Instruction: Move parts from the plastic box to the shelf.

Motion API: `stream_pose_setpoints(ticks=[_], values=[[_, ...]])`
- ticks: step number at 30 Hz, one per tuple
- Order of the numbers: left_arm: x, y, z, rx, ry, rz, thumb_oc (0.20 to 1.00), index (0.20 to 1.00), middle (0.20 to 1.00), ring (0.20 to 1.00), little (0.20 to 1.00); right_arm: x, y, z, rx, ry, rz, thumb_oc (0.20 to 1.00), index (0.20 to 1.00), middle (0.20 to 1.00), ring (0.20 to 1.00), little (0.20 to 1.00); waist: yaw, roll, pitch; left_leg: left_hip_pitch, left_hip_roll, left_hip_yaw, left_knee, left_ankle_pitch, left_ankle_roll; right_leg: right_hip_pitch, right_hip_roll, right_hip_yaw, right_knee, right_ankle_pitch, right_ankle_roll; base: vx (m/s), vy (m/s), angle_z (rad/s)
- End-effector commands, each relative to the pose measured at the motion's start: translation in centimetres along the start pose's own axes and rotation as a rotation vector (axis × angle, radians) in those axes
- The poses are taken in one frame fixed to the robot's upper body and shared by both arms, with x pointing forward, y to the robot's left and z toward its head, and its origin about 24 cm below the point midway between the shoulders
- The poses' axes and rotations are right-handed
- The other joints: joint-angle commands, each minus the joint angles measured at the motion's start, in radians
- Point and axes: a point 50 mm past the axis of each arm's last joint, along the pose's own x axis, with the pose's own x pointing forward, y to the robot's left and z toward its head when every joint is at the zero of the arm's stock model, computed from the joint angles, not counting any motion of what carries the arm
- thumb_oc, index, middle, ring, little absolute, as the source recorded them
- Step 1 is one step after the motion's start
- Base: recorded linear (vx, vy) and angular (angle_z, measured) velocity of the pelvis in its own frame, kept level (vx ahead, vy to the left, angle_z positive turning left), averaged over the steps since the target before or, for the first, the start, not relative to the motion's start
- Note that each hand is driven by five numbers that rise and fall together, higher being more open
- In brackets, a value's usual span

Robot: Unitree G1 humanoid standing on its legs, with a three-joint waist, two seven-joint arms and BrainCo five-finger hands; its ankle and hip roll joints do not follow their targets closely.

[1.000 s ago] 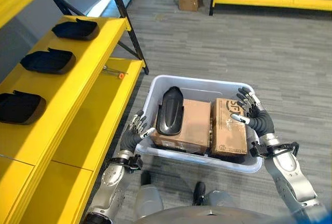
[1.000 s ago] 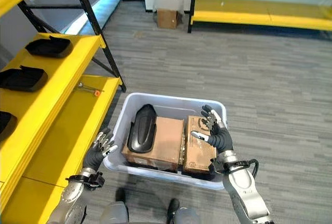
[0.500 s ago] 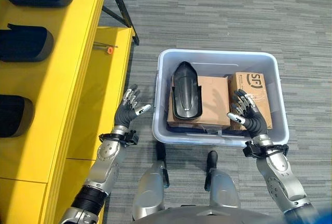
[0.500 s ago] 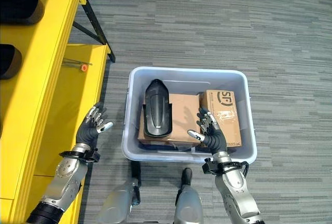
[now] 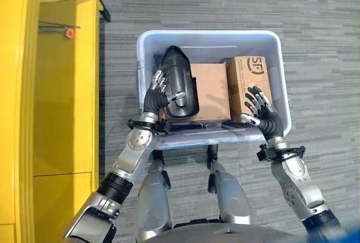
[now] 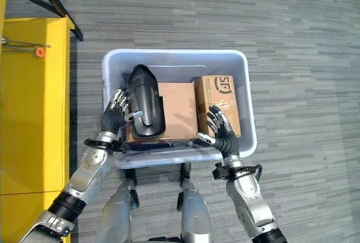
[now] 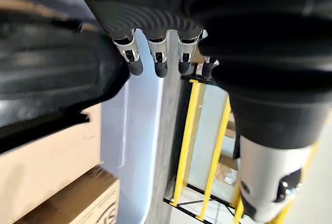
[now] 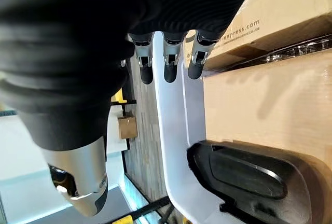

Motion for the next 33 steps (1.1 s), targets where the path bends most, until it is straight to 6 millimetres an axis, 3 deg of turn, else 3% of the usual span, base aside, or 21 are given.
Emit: stream_pose_setpoints(ticks=[1,9,20,28,33], values=[[0.6,0.4,1.8,0.024,-0.126,0.046,1.000,1.000,1.000,1.000,1.000,0.0,0.2,3.2,0.020,-0.177,0.005,1.000,1.000,1.000,1.000,1.000,0.002,-0.011,-0.018,0.017,0.148,-0.035,0.031,0.043,-0.096,-0.067,-0.070,0.009,0.047,0.082,0.058,-0.01,-0.058,-0.11],[1.7,0.5,3.4,0.062,-0.218,0.125,1.000,1.000,1.000,1.000,1.000,0.0,0.3,3.6,0.016,-0.203,0.002,1.000,1.000,1.000,1.000,1.000,-0.020,-0.020,0.019,0.003,0.161,-0.020,0.017,0.055,-0.104,-0.121,-0.053,0.026,0.069,0.082,0.054,-0.01,-0.041,-0.14],[1.9,2.2,5.5,0.160,-0.359,0.334,1.000,1.000,1.000,1.000,1.000,-0.3,0.1,3.9,0.022,-0.231,-0.017,1.000,1.000,1.000,1.000,1.000,-0.027,-0.034,0.053,-0.024,0.162,-0.028,0.014,0.063,-0.113,-0.142,-0.050,0.013,0.074,0.083,0.047,0.00,-0.004,-0.02],[1.2,0.8,7.1,0.185,-0.453,0.272,1.000,1.000,1.000,1.000,1.000,-0.6,0.1,4.2,0.023,-0.241,-0.016,1.000,1.000,1.000,1.000,1.000,-0.020,-0.033,0.061,-0.026,0.158,-0.037,0.009,0.061,-0.113,-0.135,-0.050,0.005,0.074,0.078,0.045,0.00,-0.005,0.05],[1.0,0.3,6.7,0.247,-0.464,0.278,1.000,1.000,1.000,1.000,1.000,-0.7,0.1,4.2,0.018,-0.248,-0.022,1.000,1.000,1.000,1.000,1.000,-0.016,-0.033,0.068,-0.033,0.157,-0.041,0.006,0.066,-0.114,-0.136,-0.051,-0.002,0.074,0.075,0.045,0.00,-0.001,0.01]])
